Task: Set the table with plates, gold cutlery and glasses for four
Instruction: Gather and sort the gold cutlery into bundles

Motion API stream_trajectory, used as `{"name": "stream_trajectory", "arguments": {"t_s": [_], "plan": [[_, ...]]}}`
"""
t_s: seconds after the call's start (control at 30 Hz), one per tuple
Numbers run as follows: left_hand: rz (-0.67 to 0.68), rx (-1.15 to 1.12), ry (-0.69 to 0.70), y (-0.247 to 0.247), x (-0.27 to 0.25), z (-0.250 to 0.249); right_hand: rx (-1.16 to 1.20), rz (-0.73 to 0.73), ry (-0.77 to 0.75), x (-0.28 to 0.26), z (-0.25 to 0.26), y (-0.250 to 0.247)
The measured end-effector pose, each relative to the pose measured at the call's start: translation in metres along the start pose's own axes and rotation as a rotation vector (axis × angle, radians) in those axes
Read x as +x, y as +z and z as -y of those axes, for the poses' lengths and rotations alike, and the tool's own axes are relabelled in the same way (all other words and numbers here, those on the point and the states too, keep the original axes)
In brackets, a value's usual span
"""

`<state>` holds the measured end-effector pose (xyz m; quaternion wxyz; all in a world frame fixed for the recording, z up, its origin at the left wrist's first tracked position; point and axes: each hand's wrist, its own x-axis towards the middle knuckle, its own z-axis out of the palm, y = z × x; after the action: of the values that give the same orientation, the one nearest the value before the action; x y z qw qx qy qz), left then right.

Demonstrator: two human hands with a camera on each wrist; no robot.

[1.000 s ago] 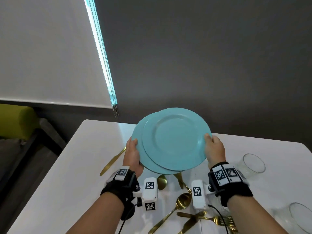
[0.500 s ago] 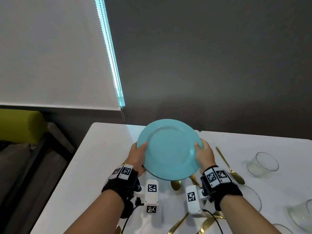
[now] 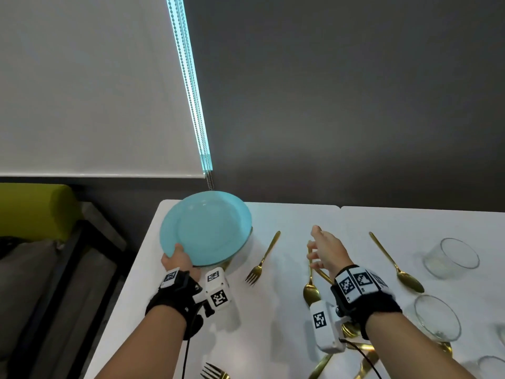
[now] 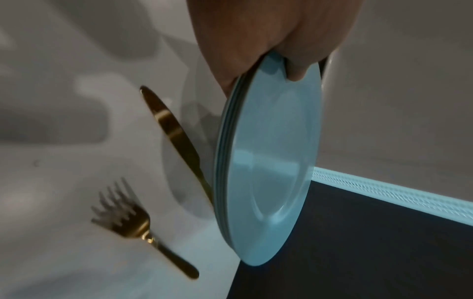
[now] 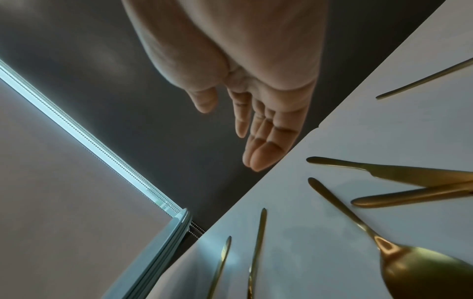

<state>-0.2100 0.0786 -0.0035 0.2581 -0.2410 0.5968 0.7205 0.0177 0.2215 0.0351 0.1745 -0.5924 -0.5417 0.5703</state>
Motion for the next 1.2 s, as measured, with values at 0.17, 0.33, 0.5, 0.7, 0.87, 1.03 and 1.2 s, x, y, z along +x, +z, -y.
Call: {"name": "stream_trajectory", "arguments": {"t_s": [0.17,0.33,0.5,0.7,0.87,1.03,1.2], "plan": [[-0.109,-0.004,-0.017,-0.011,0.014,0.003,-0.030,-0.003,0.021,0.001,-0.007,0.004],[-0.148,0.091,-0.002,-0.021,0.030,0.009,-0.062,0.008,0.029,-0.002,-0.011,0.016],[-0.176,0.128,0.036,-0.022,0.042,0.011,-0.085,0.007,0.060,-0.001,-0.019,0.019],[-0.212,0.375,0.047,-0.024,0.058,0.001,-0.093,0.040,0.092,-0.001,-0.028,0.020],[-0.187,0.604,0.053,-0.022,0.068,0.000,-0.153,0.055,0.101,0.000,-0.030,0.024],[-0.211,0.863,0.104,-0.020,0.070,0.002,-0.439,0.083,0.067,0.005,-0.033,0.034],[-0.278,0.860,0.322,-0.008,0.053,-0.001,-0.860,0.148,-0.134,0.017,-0.026,0.062]]}}
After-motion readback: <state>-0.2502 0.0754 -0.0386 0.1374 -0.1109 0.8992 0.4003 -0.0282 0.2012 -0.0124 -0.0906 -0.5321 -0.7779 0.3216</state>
